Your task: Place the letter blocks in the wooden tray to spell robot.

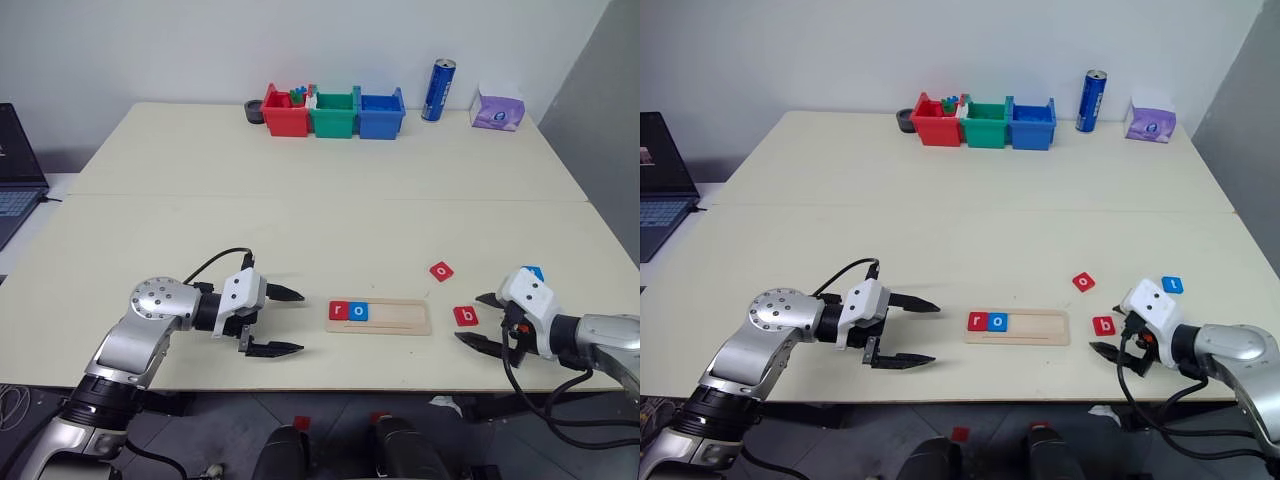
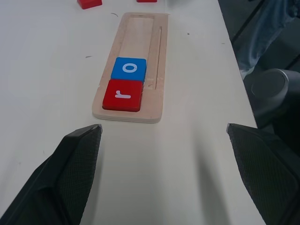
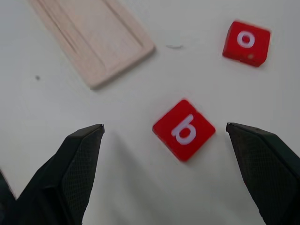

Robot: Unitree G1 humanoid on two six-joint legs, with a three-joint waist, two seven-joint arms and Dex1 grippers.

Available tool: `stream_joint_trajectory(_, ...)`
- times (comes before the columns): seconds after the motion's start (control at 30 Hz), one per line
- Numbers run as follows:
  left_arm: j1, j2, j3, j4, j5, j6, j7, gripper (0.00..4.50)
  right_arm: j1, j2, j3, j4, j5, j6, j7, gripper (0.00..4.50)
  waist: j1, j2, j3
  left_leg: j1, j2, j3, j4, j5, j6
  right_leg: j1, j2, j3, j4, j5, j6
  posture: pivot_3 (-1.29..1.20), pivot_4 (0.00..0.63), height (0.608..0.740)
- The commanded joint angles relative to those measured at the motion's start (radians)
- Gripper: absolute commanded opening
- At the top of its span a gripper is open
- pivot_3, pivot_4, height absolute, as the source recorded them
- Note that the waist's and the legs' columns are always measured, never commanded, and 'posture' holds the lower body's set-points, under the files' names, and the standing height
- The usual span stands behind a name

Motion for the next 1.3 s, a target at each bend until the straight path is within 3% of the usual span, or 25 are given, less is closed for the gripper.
stream_joint_trajectory(0.03, -0.01, 0.005, 0.005, -0.01, 0.003, -0.024, -0.002, 4.5, -0.086, -0.026, 0.045, 0.101, -0.042, -0.119, 0.075, 4.44, -0.002, 0.0, 0.0, 0.0, 0.0, 0.0, 0.0, 0.0, 0.0, 0.0, 0.0, 0.0, 0.0, 0.0, 0.0, 0.0, 0.15, 0.74)
stream_joint_trajectory(0.27, -0.008, 0.008, 0.009, -0.007, 0.008, -0.031, -0.001, 4.5, -0.209, -0.05, 0.134, 0.243, -0.06, -0.184, 0.223, 4.44, 0.003, 0.0, 0.001, -0.001, 0.001, -0.001, 0.0, 0.0, 0.0, 0.0, -0.001, 0.0, 0.0, 0.0, 0.0, 0.0, 0.15, 0.74)
stream_joint_trajectory(0.5, 0.003, 0.011, 0.014, -0.024, 0.003, -0.024, 0.005, 4.5, -0.285, -0.027, 0.199, 0.325, -0.096, -0.213, 0.28, 4.44, 0.003, 0.0, 0.001, 0.0, 0.001, -0.001, 0.0, 0.0, 0.0, 0.0, -0.002, 0.0, 0.0, 0.0, 0.0, 0.0, 0.15, 0.74)
stream_joint_trajectory(0.6, 0.007, 0.013, 0.016, -0.031, 0.002, -0.02, 0.008, 4.5, -0.294, -0.022, 0.213, 0.344, -0.111, -0.228, 0.287, 3.83, 0.003, 0.0, 0.001, 0.0, 0.001, -0.001, 0.0, 0.0, 0.0, 0.0, -0.002, 0.0, 0.0, 0.001, -0.001, 0.0, 0.15, 0.74)
stream_joint_trajectory(0.83, 0.009, 0.019, 0.02, -0.036, 0.0, -0.013, 0.014, 4.5, -0.288, -0.021, 0.198, 0.339, -0.106, -0.231, 0.295, 1.44, 0.003, 0.0, 0.001, 0.0, 0.001, -0.001, 0.0, 0.0, 0.0, 0.0, -0.002, -0.001, 0.0, 0.001, -0.001, 0.0, 0.15, 0.74)
stream_joint_trajectory(1.07, 0.009, 0.034, 0.028, -0.018, 0.008, -0.018, 0.024, 4.5, -0.289, -0.008, 0.165, 0.164, -0.016, -0.137, 0.282, 1.46, 0.002, 0.001, 0.001, 0.0, 0.001, -0.002, 0.0, 0.0, 0.0, 0.0, -0.002, 0.0, 0.001, 0.001, -0.001, 0.0, 0.15, 0.74)
stream_joint_trajectory(1.3, 0.005, 0.04, 0.029, -0.023, 0.016, -0.014, 0.04, 4.5, -0.395, 0.09, 0.325, 0.027, -0.081, -0.027, 0.21, 1.46, 0.003, 0.001, 0.001, 0.0, 0.001, -0.003, 0.001, 0.0, 0.0, 0.0, -0.002, -0.001, 0.001, 0.0, -0.001, 0.0, 0.15, 0.74)
